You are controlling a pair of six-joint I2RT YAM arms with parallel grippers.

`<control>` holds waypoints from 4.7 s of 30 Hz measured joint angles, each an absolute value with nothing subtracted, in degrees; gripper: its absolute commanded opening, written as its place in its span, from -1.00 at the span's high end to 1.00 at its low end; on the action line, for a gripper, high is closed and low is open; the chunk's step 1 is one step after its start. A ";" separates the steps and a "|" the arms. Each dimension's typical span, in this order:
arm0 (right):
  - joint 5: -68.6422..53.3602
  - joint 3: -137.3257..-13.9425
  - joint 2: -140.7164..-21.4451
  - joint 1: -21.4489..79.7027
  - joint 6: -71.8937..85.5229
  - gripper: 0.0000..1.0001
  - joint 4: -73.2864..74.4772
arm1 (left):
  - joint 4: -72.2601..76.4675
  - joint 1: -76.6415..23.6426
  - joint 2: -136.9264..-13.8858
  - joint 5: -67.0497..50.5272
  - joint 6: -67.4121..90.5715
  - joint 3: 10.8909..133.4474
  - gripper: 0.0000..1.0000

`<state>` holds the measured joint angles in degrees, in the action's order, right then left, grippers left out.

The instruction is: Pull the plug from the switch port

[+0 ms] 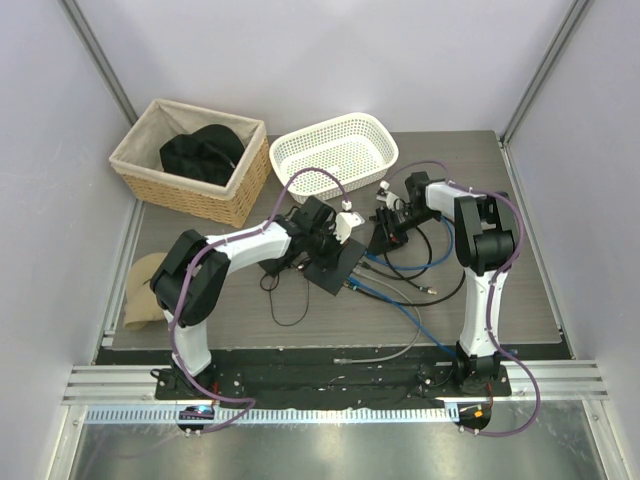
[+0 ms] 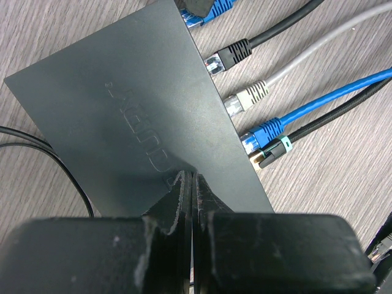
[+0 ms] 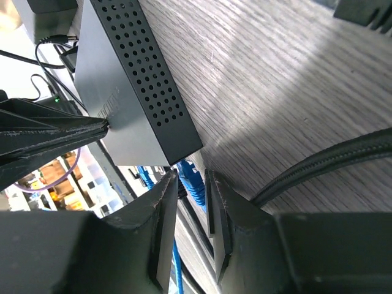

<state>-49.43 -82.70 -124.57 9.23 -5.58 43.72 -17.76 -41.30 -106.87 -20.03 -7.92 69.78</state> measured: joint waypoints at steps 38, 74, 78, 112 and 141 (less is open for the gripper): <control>-36.77 -79.02 -118.61 17.28 -4.25 0.98 40.75 | -14.46 -41.95 -108.88 -20.16 -7.90 71.37 1.00; -51.94 -75.18 -120.55 8.36 -14.37 0.07 49.32 | -13.76 -41.95 -109.01 -19.97 -8.19 71.33 1.00; -52.77 -75.35 -120.75 8.64 -17.23 0.06 51.18 | -13.52 -41.95 -108.90 -19.97 -8.49 71.05 1.00; -16.45 -64.66 -102.98 16.40 -26.48 0.98 31.42 | -13.10 -42.00 -108.75 -19.97 -9.15 70.76 1.00; 0.95 -96.95 -123.37 -7.35 -22.98 0.24 27.97 | -12.99 -42.00 -108.88 -19.99 -9.02 70.89 1.00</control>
